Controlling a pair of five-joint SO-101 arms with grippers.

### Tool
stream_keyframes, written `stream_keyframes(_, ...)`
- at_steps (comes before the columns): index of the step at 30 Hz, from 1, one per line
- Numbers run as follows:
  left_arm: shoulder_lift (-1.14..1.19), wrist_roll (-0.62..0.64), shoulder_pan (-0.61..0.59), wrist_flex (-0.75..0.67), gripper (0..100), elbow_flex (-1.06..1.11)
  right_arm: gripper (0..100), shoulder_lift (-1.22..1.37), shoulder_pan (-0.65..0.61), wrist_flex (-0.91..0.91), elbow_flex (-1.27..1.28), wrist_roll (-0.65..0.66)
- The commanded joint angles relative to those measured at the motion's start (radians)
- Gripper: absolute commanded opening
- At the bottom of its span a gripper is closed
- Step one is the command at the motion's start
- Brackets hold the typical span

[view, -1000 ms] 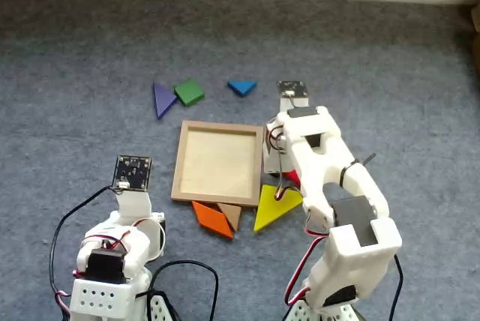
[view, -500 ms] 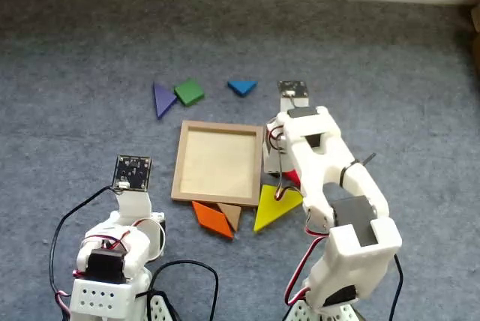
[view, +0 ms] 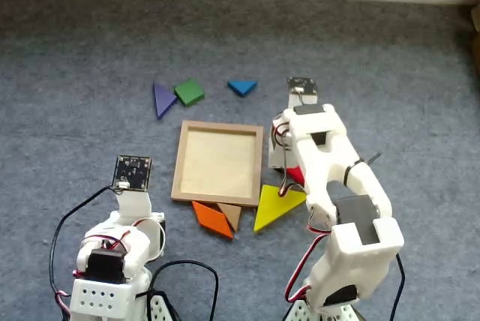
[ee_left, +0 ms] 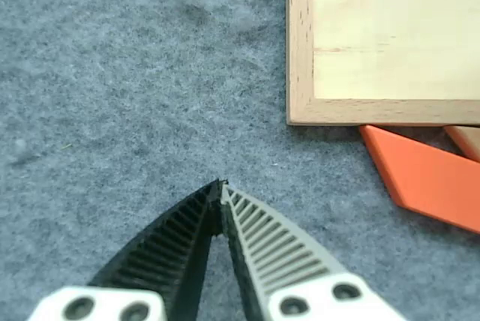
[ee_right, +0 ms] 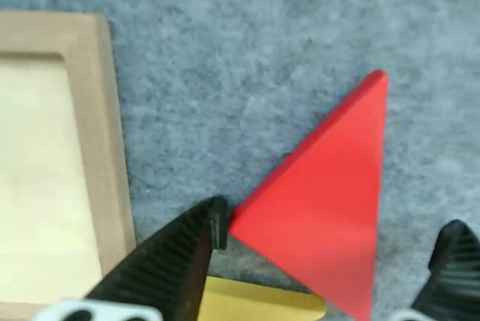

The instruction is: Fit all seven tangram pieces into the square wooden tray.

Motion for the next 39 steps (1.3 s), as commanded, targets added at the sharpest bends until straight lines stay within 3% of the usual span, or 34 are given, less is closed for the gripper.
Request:
stream_keyframes(1,-0.027,-0.003,-0.012,0.006,1,0.019,36.1,-0.008,0.019,-0.012,-0.047,-0.009)
stream_keyframes(8,-0.027,-0.003,-0.012,0.006,1,0.019,20.1,-0.01,0.024,-0.013,-0.048,-0.009)
stream_keyframes(14,-0.027,-0.003,-0.012,0.006,1,0.019,19.7,-0.053,0.013,0.035,-0.053,0.008)
stream_keyframes(23,-0.027,-0.003,-0.012,0.006,1,0.019,19.7,-0.363,-0.085,0.093,-0.047,0.064)
stream_keyframes(32,-0.027,-0.003,-0.012,0.006,1,0.019,20.0,-0.381,-0.139,0.099,-0.044,0.06)
stream_keyframes(39,-0.027,-0.003,-0.012,0.006,1,0.019,41.2,-0.338,-0.09,0.091,0.03,-0.068)
